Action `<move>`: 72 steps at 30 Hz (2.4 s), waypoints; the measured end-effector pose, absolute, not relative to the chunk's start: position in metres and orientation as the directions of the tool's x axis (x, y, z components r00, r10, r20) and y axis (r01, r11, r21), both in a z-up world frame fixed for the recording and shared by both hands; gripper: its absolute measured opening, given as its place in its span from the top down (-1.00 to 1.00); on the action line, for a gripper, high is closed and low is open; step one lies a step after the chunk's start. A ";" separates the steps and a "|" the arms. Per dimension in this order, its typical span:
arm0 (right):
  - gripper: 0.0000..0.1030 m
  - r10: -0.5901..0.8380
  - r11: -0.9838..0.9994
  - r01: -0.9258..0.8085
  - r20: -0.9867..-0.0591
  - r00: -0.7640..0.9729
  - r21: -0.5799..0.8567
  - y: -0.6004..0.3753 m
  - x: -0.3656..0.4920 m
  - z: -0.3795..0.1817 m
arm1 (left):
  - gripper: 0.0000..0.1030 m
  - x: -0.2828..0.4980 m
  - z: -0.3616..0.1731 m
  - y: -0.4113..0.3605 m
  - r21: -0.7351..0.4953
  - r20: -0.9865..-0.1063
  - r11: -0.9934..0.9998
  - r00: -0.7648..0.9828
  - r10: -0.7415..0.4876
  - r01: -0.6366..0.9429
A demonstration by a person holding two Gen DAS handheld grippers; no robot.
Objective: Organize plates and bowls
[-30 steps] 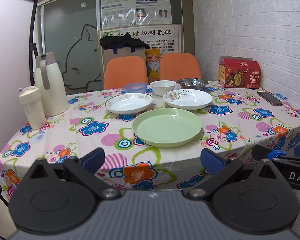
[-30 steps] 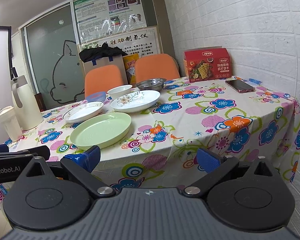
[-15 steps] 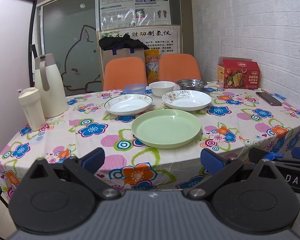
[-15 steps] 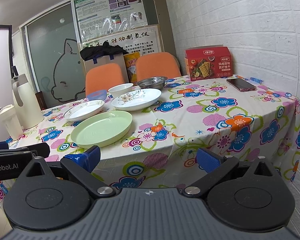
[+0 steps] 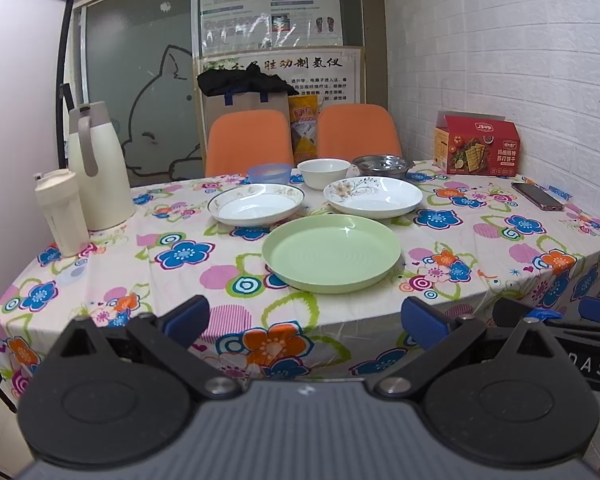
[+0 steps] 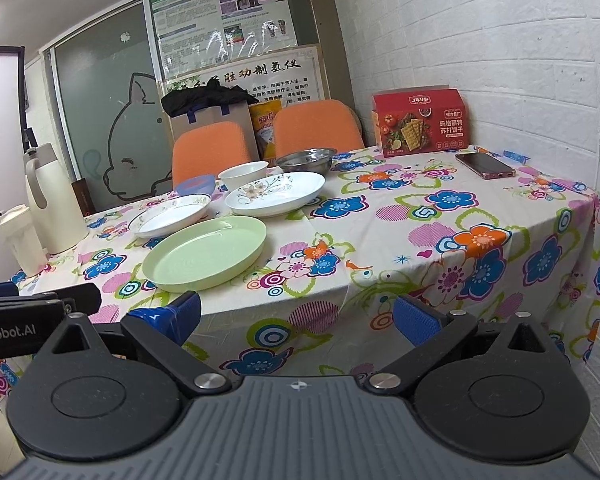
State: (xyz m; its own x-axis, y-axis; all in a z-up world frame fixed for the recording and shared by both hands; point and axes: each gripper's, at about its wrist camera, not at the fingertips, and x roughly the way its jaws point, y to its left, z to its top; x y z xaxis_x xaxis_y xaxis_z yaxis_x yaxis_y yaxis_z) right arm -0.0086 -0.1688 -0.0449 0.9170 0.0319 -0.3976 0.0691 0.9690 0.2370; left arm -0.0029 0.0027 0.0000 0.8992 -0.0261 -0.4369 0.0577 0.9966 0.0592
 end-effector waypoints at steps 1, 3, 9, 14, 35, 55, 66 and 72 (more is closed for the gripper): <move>-0.75 0.032 0.969 0.069 -0.399 0.917 0.236 -0.169 -0.009 -0.045 | -0.96 -0.003 0.000 0.003 0.059 -0.438 0.997 0.899 -0.026 0.058; -0.75 0.031 0.970 0.069 -0.401 0.915 0.233 -0.168 -0.008 -0.045 | -0.96 -0.002 -0.001 0.003 0.056 -0.441 0.997 0.897 -0.027 0.058; -0.75 0.032 0.970 0.068 -0.404 0.914 0.232 -0.167 -0.008 -0.045 | -0.96 -0.001 -0.001 0.004 0.053 -0.444 0.997 0.895 -0.027 0.056; -0.75 0.036 0.970 0.067 -0.411 0.911 0.234 -0.168 -0.005 -0.047 | -0.96 0.002 -0.003 0.005 0.043 -0.455 0.998 0.890 -0.028 0.054; -0.75 -0.011 0.985 0.097 -0.521 0.854 0.139 -0.170 0.054 -0.052 | -0.96 0.098 -0.030 0.009 -0.001 -0.595 0.995 0.800 -0.077 0.095; -0.75 0.152 0.988 -0.126 -0.632 0.760 0.086 -0.137 0.228 -0.064 | -0.96 0.250 -0.043 0.063 -0.079 -0.700 0.997 0.711 -0.070 0.021; -0.77 0.215 0.974 -0.216 -0.625 0.751 0.076 -0.125 0.236 -0.079 | -0.94 0.273 -0.061 0.056 -0.064 -0.731 0.997 0.678 -0.077 0.045; -0.77 0.217 0.973 -0.219 -0.573 0.791 0.066 -0.123 0.228 -0.083 | -0.86 0.271 -0.065 0.049 -0.042 -0.718 0.997 0.692 -0.075 0.065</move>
